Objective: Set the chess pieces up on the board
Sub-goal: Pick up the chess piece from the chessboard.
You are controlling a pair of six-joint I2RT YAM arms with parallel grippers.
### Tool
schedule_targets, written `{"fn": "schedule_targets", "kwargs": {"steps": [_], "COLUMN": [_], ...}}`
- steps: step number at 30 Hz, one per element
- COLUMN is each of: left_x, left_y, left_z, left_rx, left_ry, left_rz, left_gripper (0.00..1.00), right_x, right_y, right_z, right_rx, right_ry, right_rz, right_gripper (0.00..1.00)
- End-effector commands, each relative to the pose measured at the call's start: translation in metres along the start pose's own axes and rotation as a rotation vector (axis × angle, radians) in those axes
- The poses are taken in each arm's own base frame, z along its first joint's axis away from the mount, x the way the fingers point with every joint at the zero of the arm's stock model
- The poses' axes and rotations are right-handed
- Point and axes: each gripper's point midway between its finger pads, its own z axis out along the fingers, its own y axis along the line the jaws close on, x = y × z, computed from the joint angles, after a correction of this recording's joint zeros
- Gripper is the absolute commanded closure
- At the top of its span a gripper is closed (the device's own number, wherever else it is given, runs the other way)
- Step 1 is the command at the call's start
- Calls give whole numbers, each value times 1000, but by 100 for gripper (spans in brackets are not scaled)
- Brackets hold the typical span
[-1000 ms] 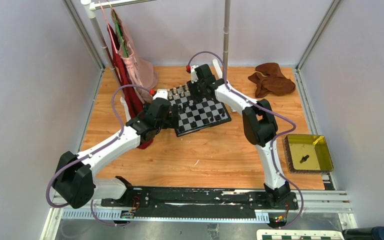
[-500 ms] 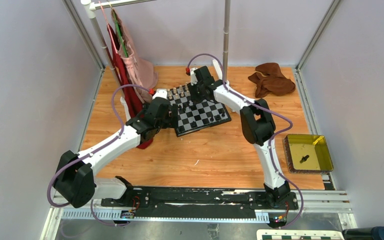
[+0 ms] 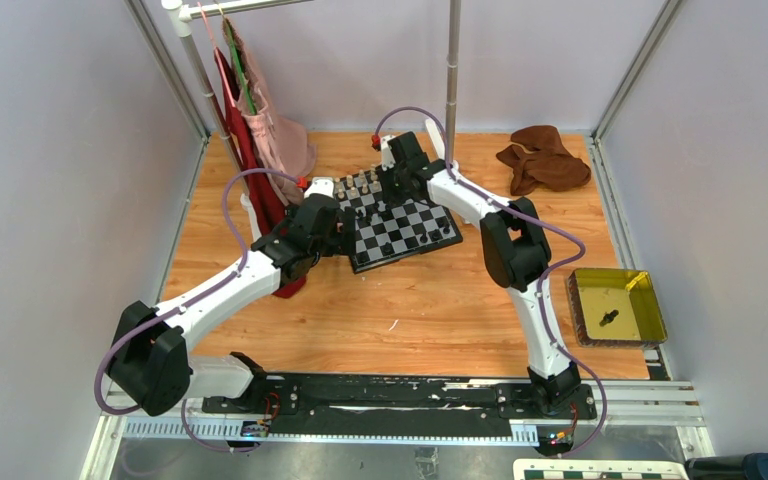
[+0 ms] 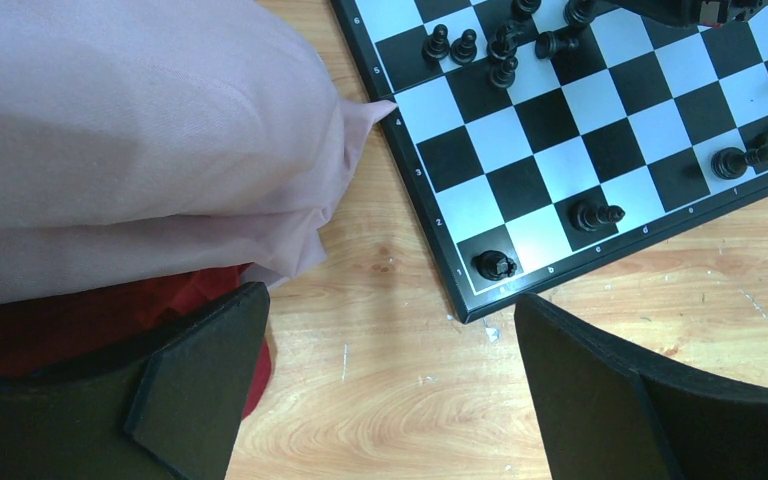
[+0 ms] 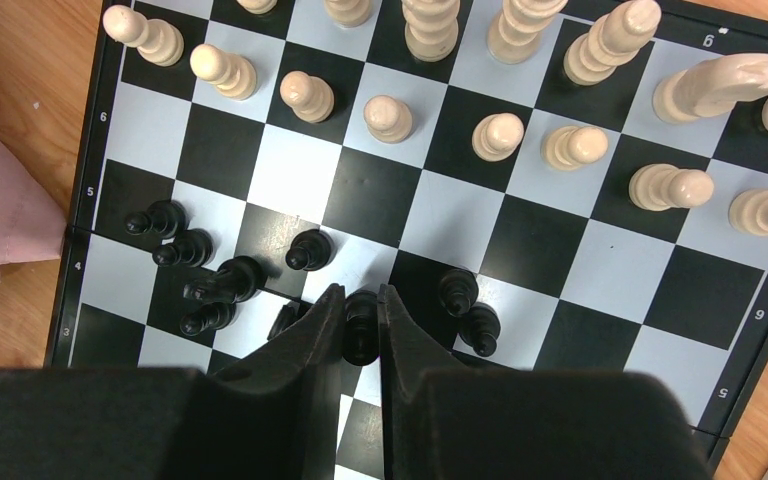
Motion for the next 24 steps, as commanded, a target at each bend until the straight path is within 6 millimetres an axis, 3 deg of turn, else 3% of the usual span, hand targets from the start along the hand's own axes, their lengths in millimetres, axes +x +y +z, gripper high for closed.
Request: {"fn": "schedule_targets", "kwargs": {"steps": [1,24], "left_x": [-10,-11], "left_y": [-2,2], "left_z": [0,-5], "left_rx": [8,-9], "left_ry": [-24,-33], "left_rz": [-11,-40], "left_gripper": [0,0], "right_x": [-1,-9], "right_y": [7,5], "right_z": [-5,-29], "right_rx": [-9,13], "right_ry": [9,-29], "right_rz": [-16,-50], "right_gripper": [96,100]}}
